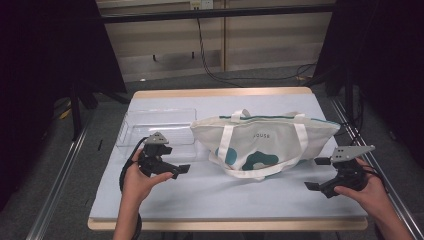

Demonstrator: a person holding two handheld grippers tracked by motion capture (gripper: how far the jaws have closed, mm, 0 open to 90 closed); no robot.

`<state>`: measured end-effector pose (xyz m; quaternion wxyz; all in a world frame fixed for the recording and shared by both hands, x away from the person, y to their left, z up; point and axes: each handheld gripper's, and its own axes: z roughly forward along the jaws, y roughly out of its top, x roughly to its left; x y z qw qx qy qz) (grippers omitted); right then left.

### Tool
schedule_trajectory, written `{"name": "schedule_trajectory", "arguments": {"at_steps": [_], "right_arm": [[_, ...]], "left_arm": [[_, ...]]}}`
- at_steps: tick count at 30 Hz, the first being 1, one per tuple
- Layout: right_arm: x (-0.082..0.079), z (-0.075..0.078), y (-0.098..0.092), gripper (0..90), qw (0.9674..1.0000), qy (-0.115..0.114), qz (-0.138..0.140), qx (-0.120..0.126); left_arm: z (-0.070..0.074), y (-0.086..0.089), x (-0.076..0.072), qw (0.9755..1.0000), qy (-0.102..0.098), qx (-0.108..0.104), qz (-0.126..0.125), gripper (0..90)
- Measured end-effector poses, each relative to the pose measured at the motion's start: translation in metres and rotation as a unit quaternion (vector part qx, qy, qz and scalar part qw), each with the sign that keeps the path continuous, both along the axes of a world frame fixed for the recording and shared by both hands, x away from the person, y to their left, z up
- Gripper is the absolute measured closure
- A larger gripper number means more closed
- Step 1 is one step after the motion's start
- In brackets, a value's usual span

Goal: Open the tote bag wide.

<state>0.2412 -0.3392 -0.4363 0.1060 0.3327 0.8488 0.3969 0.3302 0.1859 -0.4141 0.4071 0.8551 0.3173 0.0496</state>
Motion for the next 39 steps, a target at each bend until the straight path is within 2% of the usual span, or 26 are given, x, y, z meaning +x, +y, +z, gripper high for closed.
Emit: {"name": "schedule_trajectory", "arguments": {"at_steps": [3,9,12,14,16,20,23,25,29,32,35,37,39], "right_arm": [[0.0,0.002,0.001,4.2,1.0,-0.001,-0.004,0.002],[0.001,0.004,0.003,4.2,1.0,0.0,0.002,0.008],[0.002,0.004,0.005,4.3,0.9999,0.004,0.006,0.009],[0.002,0.004,0.005,4.3,1.0,0.003,0.006,0.007],[0.003,0.005,0.005,4.4,1.0,0.004,0.004,0.007],[0.004,0.009,0.005,5.3,0.9998,0.003,0.006,0.018],[0.005,0.013,0.005,6.2,0.9997,0.002,0.009,0.022],[0.006,0.015,0.006,7.6,0.9998,0.005,0.011,0.018],[0.007,0.019,0.006,10.4,0.9996,0.007,0.018,0.02],[0.008,0.024,0.006,11.9,0.9995,0.007,0.018,0.026],[0.009,0.026,0.006,12.8,0.9992,0.012,0.023,0.029],[0.009,0.027,0.007,15.5,0.9992,0.015,0.027,0.027],[0.009,0.029,0.008,16.9,0.9991,0.017,0.03,0.025]], "left_arm": [[0.001,-0.002,-0.001,0.9999,0.001,0.01,-0.005,1.9],[0.004,-0.004,-0.001,0.9999,-0.005,0.011,-0.011,3.3],[0.005,-0.006,-0.001,0.9997,0.001,0.015,-0.018,4.3],[0.006,-0.008,0.0,0.9995,-0.005,0.022,-0.023,4.9],[0.007,-0.01,0.0,0.9994,-0.001,0.024,-0.025,5.4],[0.012,-0.011,0.0,0.9992,-0.006,0.021,-0.034,7.8],[0.014,-0.013,0.001,0.999,-0.004,0.027,-0.035,8.2],[0.015,-0.014,0.002,0.9989,-0.001,0.024,-0.041,8.9],[0.021,-0.016,0.005,0.9986,-0.008,0.031,-0.041,10.4],[0.026,-0.018,0.006,0.9982,-0.01,0.03,-0.05,12.2],[0.031,-0.02,0.008,0.9976,-0.011,0.043,-0.053,12.9],[0.032,-0.022,0.01,0.9978,-0.009,0.037,-0.055,13.4],[0.033,-0.022,0.012,0.9976,-0.01,0.039,-0.056,14.1]]}}
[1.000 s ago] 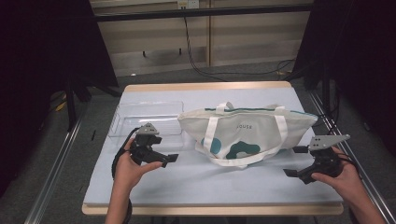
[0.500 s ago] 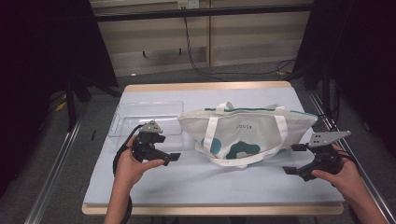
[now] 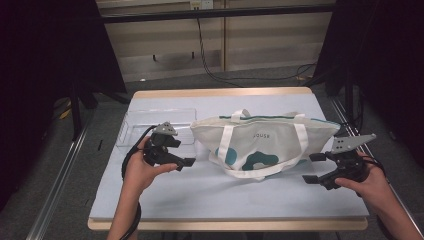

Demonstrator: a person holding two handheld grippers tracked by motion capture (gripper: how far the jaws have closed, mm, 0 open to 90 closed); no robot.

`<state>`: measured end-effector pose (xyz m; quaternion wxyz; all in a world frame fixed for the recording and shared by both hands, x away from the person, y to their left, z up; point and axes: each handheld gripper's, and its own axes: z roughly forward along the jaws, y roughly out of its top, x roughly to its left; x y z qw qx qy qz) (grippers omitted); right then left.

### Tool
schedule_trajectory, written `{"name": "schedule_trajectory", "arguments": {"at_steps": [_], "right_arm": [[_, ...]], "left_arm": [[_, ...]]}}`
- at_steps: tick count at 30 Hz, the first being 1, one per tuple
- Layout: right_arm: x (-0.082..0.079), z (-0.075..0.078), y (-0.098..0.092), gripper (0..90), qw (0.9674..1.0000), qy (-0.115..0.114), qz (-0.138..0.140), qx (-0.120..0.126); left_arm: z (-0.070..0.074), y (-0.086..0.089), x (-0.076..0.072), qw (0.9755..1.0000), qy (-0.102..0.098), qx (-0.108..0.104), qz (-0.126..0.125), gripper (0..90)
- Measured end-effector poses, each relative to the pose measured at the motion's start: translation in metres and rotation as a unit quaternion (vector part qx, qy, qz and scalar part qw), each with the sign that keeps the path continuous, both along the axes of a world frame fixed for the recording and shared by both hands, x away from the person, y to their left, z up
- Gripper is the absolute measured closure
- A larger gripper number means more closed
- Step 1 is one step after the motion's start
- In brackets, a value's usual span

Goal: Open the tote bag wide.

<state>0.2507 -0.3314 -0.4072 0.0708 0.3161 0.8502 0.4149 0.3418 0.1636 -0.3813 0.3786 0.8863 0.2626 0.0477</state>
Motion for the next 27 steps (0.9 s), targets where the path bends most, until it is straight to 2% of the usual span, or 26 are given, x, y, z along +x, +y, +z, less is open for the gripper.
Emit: {"name": "schedule_trajectory", "arguments": {"at_steps": [4,15,17,18,21,27], "right_arm": [[0.002,0.003,-0.001,22.5,0.9999,0.005,0.002,0.013],[0.005,0.014,-0.002,30.4,0.9997,0.005,0.003,0.023],[0.006,0.016,-0.002,34.1,0.9996,0.005,0.004,0.026],[0.007,0.017,-0.002,34.2,0.9996,0.007,0.005,0.027],[0.007,0.021,-0.003,36.1,0.9995,0.006,0.005,0.031],[0.009,0.026,-0.004,39.0,0.9993,0.002,0.01,0.036]], "left_arm": [[0.004,-0.001,0.005,1.0,0.001,0.002,-0.003,15.7],[0.015,-0.005,0.011,0.9998,0.002,0.006,-0.016,20.2],[0.017,-0.005,0.012,0.9999,0.002,0.004,-0.016,20.5],[0.019,-0.004,0.012,0.9998,0.0,0.009,-0.018,20.6],[0.021,-0.004,0.013,0.9998,0.004,0.002,-0.018,20.7],[0.027,-0.004,0.016,0.9995,0.005,0.01,-0.031,21.1]]}}
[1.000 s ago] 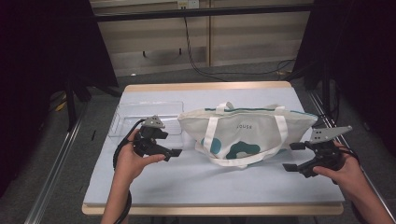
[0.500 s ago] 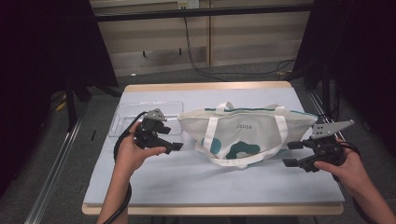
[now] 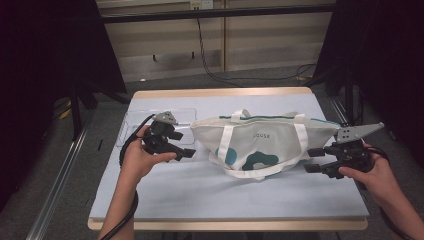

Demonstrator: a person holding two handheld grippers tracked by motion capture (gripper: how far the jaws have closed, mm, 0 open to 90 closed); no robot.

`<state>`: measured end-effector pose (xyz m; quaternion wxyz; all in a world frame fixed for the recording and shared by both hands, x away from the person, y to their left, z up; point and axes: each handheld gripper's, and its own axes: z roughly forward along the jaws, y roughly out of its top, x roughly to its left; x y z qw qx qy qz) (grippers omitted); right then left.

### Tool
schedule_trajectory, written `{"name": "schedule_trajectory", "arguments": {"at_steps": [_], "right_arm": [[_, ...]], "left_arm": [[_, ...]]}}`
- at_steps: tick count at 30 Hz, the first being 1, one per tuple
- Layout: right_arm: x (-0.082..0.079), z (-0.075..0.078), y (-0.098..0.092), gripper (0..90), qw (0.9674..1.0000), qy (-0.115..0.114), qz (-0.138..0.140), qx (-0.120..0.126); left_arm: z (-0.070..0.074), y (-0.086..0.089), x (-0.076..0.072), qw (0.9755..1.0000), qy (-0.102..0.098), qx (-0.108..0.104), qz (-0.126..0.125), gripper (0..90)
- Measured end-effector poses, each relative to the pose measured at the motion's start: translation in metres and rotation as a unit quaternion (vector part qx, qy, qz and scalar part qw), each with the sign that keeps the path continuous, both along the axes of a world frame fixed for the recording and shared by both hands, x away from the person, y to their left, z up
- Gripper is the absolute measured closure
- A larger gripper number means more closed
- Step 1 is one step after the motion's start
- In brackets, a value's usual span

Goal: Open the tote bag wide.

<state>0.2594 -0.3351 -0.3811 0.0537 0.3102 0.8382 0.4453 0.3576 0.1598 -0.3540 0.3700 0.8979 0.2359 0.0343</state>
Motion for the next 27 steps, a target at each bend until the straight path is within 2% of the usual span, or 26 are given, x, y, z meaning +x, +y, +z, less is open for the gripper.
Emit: {"name": "schedule_trajectory", "arguments": {"at_steps": [4,6,8,9,14,17,27], "right_arm": [[0.001,0.004,-0.001,41.3,1.0,-0.001,0.004,0.004],[0.002,0.007,-0.001,42.2,1.0,-0.004,0.003,0.005],[0.002,0.009,-0.001,43.0,0.9999,-0.003,0.003,0.01],[0.002,0.01,-0.001,43.3,0.9999,-0.003,0.004,0.011],[0.003,0.013,0.0,43.7,0.9999,-0.004,0.005,0.008],[0.004,0.015,0.0,44.4,0.9999,-0.006,0.006,0.008],[0.006,0.021,0.0,46.6,0.9999,-0.003,0.008,0.009]], "left_arm": [[0.003,-0.003,0.001,0.9999,0.003,-0.009,0.006,21.2],[0.007,-0.005,0.003,1.0,0.003,0.002,-0.003,21.4],[0.008,-0.006,0.003,1.0,0.004,-0.002,0.0,21.7],[0.01,-0.007,0.005,1.0,0.004,0.001,-0.009,21.7],[0.012,-0.01,0.005,1.0,0.006,0.005,-0.006,22.4],[0.014,-0.009,0.006,1.0,0.008,0.0,0.0,23.0],[0.019,-0.01,0.01,0.9999,0.01,0.012,-0.007,23.3]]}}
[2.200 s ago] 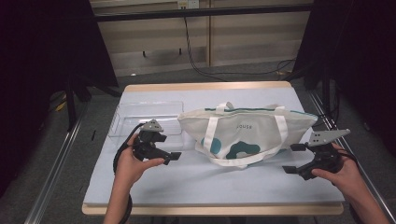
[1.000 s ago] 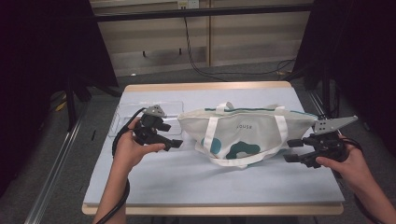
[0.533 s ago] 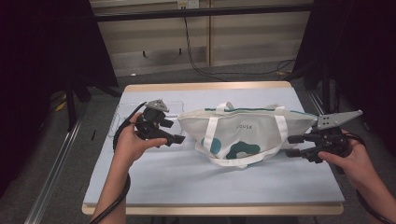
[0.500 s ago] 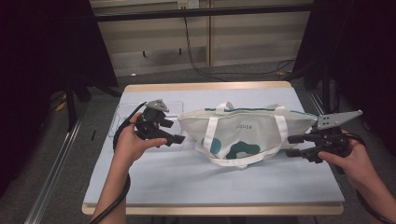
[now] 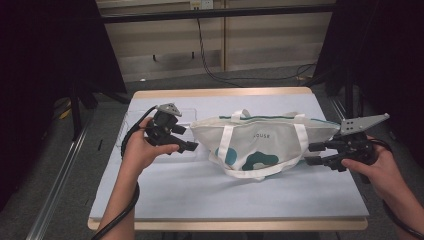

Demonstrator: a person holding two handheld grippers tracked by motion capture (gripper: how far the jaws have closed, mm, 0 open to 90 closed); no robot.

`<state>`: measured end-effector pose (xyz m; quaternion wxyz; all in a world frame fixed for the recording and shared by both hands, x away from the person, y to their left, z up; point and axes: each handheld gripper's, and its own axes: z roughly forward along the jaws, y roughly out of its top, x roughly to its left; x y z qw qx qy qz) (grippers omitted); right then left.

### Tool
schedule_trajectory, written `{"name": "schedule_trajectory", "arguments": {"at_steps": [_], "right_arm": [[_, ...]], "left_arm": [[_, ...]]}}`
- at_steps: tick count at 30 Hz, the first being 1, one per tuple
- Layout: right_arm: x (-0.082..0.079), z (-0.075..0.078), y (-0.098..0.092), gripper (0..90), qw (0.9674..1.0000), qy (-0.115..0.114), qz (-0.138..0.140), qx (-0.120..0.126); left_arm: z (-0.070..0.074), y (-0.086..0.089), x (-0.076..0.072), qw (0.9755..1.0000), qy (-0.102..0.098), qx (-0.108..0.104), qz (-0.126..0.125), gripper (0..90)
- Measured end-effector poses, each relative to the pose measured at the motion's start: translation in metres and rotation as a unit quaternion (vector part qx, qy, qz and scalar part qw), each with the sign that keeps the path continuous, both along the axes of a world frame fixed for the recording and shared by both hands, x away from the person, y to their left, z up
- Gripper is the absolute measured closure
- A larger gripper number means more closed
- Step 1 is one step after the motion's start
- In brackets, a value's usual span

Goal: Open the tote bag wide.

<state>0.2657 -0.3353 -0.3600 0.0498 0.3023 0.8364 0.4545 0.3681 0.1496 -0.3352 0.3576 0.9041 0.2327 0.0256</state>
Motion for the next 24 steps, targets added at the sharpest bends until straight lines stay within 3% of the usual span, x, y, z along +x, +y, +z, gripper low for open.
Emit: {"name": "schedule_trajectory", "arguments": {"at_steps": [6,24], "right_arm": [[0.003,0.003,0.0,46.7,1.0,-0.001,0.001,0.001],[0.004,0.008,-0.003,44.7,1.0,-0.002,-0.003,-0.001]], "left_arm": [[0.006,-0.002,0.002,0.9999,-0.004,0.008,-0.012,23.9],[0.015,-0.009,0.007,0.9997,-0.004,0.018,-0.017,24.8]]}}
